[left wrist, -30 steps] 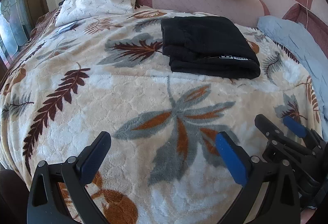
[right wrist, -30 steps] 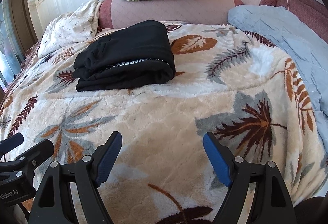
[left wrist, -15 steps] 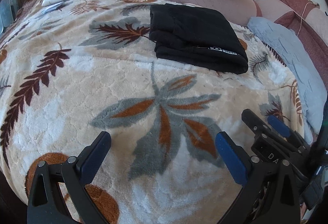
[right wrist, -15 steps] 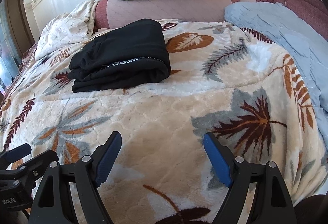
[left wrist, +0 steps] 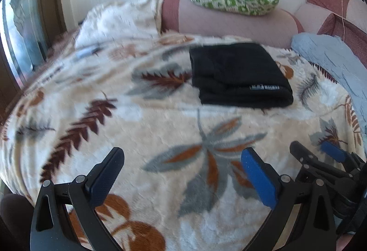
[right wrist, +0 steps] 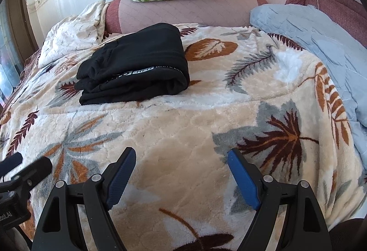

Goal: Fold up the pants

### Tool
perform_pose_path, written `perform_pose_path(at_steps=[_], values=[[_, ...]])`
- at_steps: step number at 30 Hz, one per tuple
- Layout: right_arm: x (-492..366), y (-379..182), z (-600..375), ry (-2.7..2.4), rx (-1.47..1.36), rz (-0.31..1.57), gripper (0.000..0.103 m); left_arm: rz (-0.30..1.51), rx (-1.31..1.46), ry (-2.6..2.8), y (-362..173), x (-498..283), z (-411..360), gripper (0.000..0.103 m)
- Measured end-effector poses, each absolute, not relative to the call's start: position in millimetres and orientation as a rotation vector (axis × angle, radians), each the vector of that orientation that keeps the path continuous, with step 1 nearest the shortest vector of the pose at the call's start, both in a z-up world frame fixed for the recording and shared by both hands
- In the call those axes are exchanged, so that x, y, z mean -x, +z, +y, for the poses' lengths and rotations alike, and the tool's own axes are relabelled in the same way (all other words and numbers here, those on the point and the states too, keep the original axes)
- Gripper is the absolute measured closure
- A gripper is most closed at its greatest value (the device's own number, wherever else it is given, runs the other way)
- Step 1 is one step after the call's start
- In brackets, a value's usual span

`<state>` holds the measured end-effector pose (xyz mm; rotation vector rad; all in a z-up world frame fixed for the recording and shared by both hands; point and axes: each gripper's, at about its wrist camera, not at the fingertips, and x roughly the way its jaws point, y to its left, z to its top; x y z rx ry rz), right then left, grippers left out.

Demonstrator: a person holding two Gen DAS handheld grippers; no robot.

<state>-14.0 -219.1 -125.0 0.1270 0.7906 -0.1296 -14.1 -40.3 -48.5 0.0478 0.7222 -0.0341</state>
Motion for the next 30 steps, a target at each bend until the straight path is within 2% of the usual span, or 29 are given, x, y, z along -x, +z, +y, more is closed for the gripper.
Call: perform_pose_path(at_steps=[3,6,11,18,30], values=[[18.1,-119.1,-214.6,-0.128,-0.100,0.756,0.016,0.562,-0.078,-0.003,-23.0,32.7,-43.6,0.000],[22.4,-111.7,-208.5,-0.124,-0.073,0.714,0.016,0.492,-0.118,-0.007,-12.0,36.1,-51.2,0.000],[26.9,-104.2,-200.8,-0.126,-0.038,0.678,0.015,0.610,-0.069,-0.101,-12.6,17.3,-53.6,0.000],[24.3,-106.2,-207.6,-0.137,-0.076,0.699,0.015,0.758,-0.079,-0.104,-39.3,2.4,-58.9,0.000],[19.7,-113.7,-209.3,-0.144,-0.077,0.730,0.014,0.830,-0.081,-0.126,-58.6,0.7,-61.2,0.000]])
